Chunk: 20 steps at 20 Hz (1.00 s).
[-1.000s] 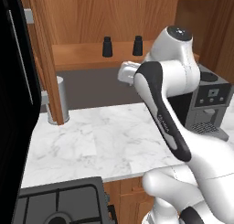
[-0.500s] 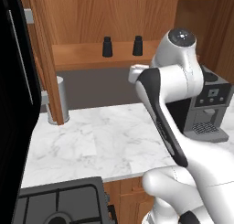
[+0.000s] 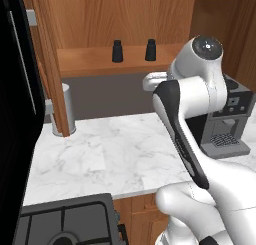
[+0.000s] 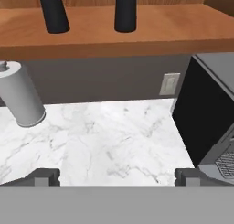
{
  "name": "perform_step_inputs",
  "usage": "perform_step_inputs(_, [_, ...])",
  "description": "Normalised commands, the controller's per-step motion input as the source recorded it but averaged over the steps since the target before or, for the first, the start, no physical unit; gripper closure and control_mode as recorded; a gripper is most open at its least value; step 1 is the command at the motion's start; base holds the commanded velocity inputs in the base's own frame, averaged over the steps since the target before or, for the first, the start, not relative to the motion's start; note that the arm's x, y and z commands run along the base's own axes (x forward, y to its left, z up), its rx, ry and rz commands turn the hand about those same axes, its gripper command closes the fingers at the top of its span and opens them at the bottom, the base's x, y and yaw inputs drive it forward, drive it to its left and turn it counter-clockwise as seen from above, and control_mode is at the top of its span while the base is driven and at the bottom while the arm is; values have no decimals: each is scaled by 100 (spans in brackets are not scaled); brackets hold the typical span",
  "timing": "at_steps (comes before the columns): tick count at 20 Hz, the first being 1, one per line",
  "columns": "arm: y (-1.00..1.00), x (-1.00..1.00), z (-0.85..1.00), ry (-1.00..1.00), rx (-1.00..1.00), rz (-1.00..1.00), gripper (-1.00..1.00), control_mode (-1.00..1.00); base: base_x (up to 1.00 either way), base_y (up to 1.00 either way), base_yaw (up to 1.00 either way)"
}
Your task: Move the shaker and shaker from the cabinet to the dining counter.
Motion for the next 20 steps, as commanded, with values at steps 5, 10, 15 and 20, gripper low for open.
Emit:
perform_step_inputs(5, [-21, 1, 19, -9, -2, 3, -100, -100, 0, 0, 0])
perform_step_inputs(10, [-17, 11, 15, -3, 0, 0, -100, -100, 0, 0, 0])
perform_step_inputs(15, [-24, 13, 15, 0, 0, 0, -100, -100, 0, 0, 0])
perform_step_inputs(20, [-18, 33, 6, 0, 0, 0, -100, -100, 0, 0, 0])
